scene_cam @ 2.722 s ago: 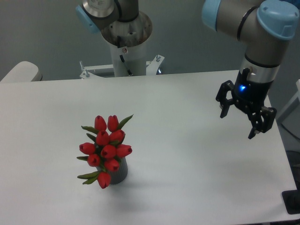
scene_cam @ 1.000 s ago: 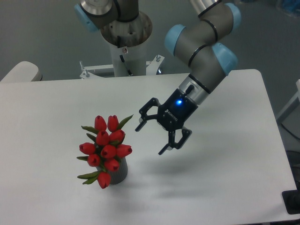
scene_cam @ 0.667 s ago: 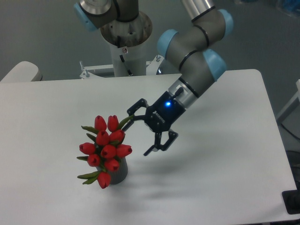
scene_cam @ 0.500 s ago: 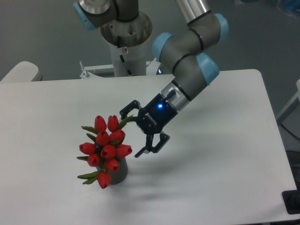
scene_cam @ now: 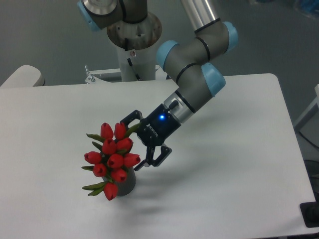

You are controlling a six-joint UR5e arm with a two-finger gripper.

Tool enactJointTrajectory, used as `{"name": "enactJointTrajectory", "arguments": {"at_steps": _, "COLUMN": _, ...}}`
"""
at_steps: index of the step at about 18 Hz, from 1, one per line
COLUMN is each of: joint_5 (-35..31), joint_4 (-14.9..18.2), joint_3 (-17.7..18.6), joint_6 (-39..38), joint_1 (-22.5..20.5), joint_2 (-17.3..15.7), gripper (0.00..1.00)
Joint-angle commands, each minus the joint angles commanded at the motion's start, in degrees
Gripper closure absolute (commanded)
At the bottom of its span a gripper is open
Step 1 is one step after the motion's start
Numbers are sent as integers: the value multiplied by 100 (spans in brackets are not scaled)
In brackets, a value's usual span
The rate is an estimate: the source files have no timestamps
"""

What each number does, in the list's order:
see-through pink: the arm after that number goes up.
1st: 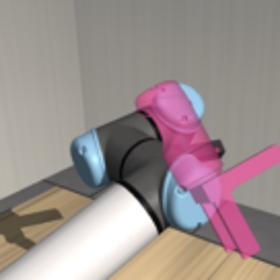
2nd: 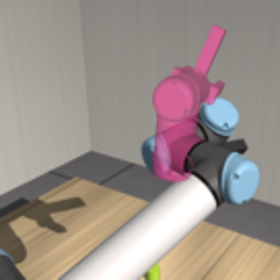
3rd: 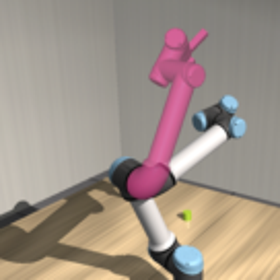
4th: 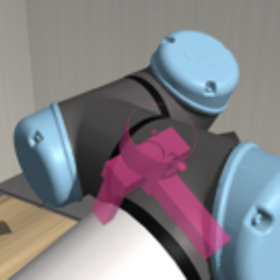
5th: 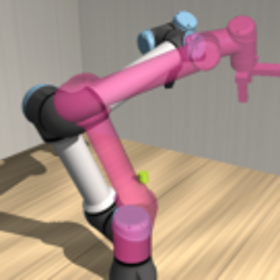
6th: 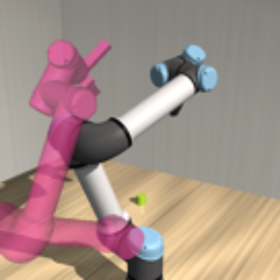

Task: Pick up the flowers from the vase
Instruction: 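Close the gripper around the tulip stems just above the vase rim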

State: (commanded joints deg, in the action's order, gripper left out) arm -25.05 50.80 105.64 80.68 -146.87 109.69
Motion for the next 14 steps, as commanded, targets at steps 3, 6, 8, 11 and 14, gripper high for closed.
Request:
{"name": "enactJointTrajectory", "arguments": {"at_steps": 3, "joint_5": 0, "joint_4": -53, "joint_3": 9, "joint_6": 0, "joint_1": 44, "joint_2": 17, "gripper": 0}}
{"name": "enactJointTrajectory", "arguments": {"at_steps": 6, "joint_5": 0, "joint_4": -62, "joint_3": 17, "joint_6": -9, "joint_1": 97, "joint_2": 53, "gripper": 0}}
{"name": "enactJointTrajectory", "arguments": {"at_steps": 8, "joint_5": 0, "joint_4": -62, "joint_3": 9, "joint_6": 0, "joint_1": 106, "joint_2": 61, "gripper": 0}}
{"name": "enactJointTrajectory", "arguments": {"at_steps": 11, "joint_5": 9, "joint_4": -105, "joint_3": -44, "joint_6": -9, "joint_1": 115, "joint_2": 123, "gripper": 0}}
{"name": "enactJointTrajectory", "arguments": {"at_steps": 14, "joint_5": 166, "joint_4": -141, "joint_3": -35, "joint_6": -9, "joint_1": 106, "joint_2": 141, "gripper": 23}}
